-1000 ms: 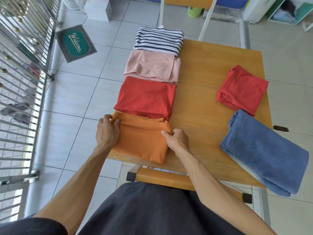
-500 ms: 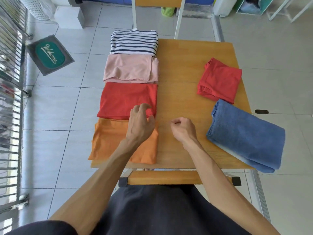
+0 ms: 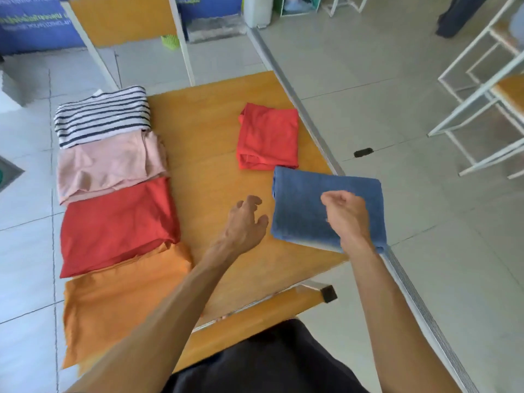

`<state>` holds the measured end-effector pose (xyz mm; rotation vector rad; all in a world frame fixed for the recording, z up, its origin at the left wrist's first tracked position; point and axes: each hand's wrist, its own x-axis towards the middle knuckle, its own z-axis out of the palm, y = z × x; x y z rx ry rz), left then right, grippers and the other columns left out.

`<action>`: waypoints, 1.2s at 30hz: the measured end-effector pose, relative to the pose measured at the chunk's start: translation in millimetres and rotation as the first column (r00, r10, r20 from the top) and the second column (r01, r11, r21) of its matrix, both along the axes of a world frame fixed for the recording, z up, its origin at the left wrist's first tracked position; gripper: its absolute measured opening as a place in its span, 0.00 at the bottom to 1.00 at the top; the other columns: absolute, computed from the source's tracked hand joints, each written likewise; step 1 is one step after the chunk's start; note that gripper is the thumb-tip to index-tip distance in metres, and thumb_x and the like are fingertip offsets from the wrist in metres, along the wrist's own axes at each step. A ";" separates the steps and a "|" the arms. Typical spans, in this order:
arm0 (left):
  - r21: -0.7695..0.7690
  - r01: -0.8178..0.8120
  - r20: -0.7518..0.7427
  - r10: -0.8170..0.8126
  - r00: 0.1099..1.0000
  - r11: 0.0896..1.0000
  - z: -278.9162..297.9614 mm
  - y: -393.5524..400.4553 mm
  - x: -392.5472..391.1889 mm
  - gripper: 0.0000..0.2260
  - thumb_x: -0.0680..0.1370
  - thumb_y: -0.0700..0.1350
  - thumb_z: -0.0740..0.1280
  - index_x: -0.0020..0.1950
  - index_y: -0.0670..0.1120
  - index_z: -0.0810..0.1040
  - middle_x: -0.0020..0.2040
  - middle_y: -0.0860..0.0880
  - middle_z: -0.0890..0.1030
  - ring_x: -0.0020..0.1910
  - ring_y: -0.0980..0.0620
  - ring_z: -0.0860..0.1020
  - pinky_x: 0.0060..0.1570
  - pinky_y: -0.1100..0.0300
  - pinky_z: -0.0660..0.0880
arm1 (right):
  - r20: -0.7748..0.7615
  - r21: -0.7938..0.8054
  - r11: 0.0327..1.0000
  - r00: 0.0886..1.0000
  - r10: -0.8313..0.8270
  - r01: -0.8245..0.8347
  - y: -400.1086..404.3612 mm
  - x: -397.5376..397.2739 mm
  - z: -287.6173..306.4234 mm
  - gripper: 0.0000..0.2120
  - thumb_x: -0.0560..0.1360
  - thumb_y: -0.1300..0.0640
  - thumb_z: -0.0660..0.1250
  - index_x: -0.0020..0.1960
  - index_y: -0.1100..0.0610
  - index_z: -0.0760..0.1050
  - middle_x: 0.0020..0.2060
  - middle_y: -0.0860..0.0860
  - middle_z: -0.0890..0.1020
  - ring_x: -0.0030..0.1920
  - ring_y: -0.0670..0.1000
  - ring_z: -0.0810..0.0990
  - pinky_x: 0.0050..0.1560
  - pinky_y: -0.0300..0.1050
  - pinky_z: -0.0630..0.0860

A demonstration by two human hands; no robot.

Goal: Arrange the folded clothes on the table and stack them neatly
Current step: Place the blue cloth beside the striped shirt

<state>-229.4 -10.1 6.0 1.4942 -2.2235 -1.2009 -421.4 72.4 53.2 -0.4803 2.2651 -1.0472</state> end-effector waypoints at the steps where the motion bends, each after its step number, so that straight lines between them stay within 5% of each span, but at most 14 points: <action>1: 0.041 -0.006 0.016 0.006 1.000 0.999 -1.7 -2.1 -11.8 0.18 0.78 0.44 0.65 0.67 0.44 0.71 0.60 0.41 0.78 0.61 0.44 0.74 0.57 0.56 0.70 | -0.084 0.020 0.999 0.995 -0.047 0.049 5.1 -17.3 -0.1 0.09 0.77 0.51 0.67 0.56 0.51 0.80 0.53 0.47 0.84 0.56 0.51 0.81 0.51 0.45 0.79; 4: 0.179 -0.096 0.050 0.088 0.995 0.979 -4.8 -9.9 -44.7 0.21 0.80 0.48 0.64 0.70 0.43 0.68 0.63 0.41 0.77 0.64 0.43 0.73 0.60 0.55 0.69 | -0.287 0.261 0.959 0.957 -0.032 0.110 15.2 -62.9 -11.4 0.26 0.78 0.46 0.66 0.71 0.58 0.69 0.68 0.58 0.73 0.69 0.61 0.68 0.66 0.59 0.70; 6: 0.281 -0.177 0.079 0.161 0.984 0.943 -9.0 -14.8 -63.6 0.24 0.81 0.53 0.61 0.72 0.42 0.65 0.65 0.41 0.75 0.65 0.41 0.73 0.62 0.51 0.71 | -0.218 0.433 0.898 0.976 0.012 0.085 18.8 -79.7 -21.7 0.35 0.77 0.42 0.66 0.75 0.61 0.61 0.71 0.61 0.68 0.71 0.63 0.65 0.69 0.63 0.66; 16: 0.431 -0.405 0.081 0.412 0.908 0.807 -32.3 -10.9 -104.4 0.29 0.72 0.70 0.63 0.54 0.45 0.69 0.47 0.51 0.76 0.48 0.48 0.77 0.39 0.55 0.71 | 0.123 0.466 0.885 0.991 -0.053 -0.010 35.6 -123.6 -55.9 0.46 0.61 0.26 0.72 0.68 0.55 0.69 0.64 0.54 0.75 0.67 0.61 0.73 0.66 0.62 0.71; 20: 0.500 -0.426 0.108 0.434 0.894 0.754 -28.0 -6.7 -105.3 0.35 0.63 0.76 0.65 0.50 0.45 0.74 0.46 0.50 0.80 0.44 0.50 0.79 0.37 0.55 0.74 | 0.296 0.320 0.945 0.954 -0.037 -0.063 44.9 -136.1 -58.2 0.38 0.57 0.28 0.74 0.58 0.52 0.76 0.53 0.49 0.84 0.50 0.52 0.83 0.44 0.48 0.77; 23: 0.588 -0.425 0.103 0.457 0.884 0.689 -26.2 0.9 -103.1 0.34 0.60 0.76 0.67 0.46 0.48 0.78 0.45 0.50 0.83 0.43 0.50 0.82 0.34 0.58 0.75 | 0.272 0.262 0.964 0.962 -0.021 -0.053 46.9 -138.1 -58.4 0.34 0.59 0.29 0.73 0.57 0.49 0.76 0.50 0.46 0.84 0.50 0.50 0.83 0.39 0.45 0.75; 31: 0.639 -0.474 0.039 0.590 0.806 0.606 -17.5 25.1 -57.4 0.30 0.62 0.73 0.71 0.50 0.49 0.82 0.45 0.52 0.86 0.42 0.52 0.85 0.34 0.60 0.78 | 0.370 0.198 0.977 0.929 0.003 -0.082 41.3 -123.3 -52.9 0.28 0.66 0.32 0.74 0.50 0.55 0.79 0.45 0.50 0.86 0.45 0.51 0.85 0.38 0.45 0.78; 36: 0.600 -0.603 0.025 0.742 0.670 0.525 -2.0 21.5 -13.0 0.29 0.60 0.71 0.74 0.48 0.49 0.82 0.39 0.54 0.86 0.35 0.55 0.85 0.27 0.63 0.77 | 0.436 0.088 0.981 0.892 0.120 -0.175 16.6 -87.0 -47.7 0.21 0.70 0.36 0.75 0.52 0.51 0.83 0.48 0.48 0.87 0.50 0.52 0.85 0.52 0.51 0.83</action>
